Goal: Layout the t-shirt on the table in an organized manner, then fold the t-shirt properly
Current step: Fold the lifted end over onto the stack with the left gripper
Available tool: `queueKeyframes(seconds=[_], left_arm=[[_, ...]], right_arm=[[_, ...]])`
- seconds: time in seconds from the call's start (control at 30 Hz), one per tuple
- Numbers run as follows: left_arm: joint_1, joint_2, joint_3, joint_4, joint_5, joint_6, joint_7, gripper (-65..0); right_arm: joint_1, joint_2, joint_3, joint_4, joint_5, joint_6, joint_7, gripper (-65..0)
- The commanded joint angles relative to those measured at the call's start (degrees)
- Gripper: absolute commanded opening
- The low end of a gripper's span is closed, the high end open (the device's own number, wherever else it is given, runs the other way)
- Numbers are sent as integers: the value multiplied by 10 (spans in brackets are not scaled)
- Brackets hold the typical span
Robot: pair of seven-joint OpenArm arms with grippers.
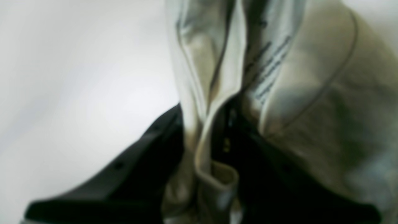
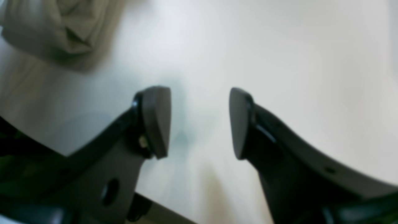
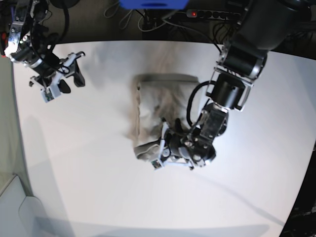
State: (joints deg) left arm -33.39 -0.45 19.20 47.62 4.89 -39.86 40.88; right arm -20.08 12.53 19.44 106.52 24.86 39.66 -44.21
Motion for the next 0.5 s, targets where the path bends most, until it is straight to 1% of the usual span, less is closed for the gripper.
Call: queueKeyframes(seconds=[0.0, 0.07, 0.13, 0.17, 0.2, 0.27, 0.37, 0.47], left_arm=[[-16, 1, -1, 10, -3, -1, 2, -635], [-15, 0, -3, 32, -3, -1, 2, -594], [-13, -7, -5, 58, -3, -1, 3, -503], [-12, -14, -5, 73, -3, -1, 10, -440], [-12, -17, -6, 87, -3, -1, 18, -363], [-12, -21, -7, 114, -4, -1, 32, -191], [-12, -37, -21, 161, -3, -1, 51, 0], [-12, -41, -51, 196, -3, -1, 69, 0]], right_arm=[[3, 7, 3, 11, 10, 3, 14, -344], [3, 7, 3, 11, 10, 3, 14, -344], [3, 7, 3, 11, 10, 3, 14, -344], [3, 7, 3, 11, 10, 3, 14, -344], [3, 7, 3, 11, 10, 3, 14, -344], [3, 7, 3, 11, 10, 3, 14, -344], [3, 7, 2, 11, 10, 3, 14, -344], [3, 7, -12, 11, 10, 3, 14, -344]])
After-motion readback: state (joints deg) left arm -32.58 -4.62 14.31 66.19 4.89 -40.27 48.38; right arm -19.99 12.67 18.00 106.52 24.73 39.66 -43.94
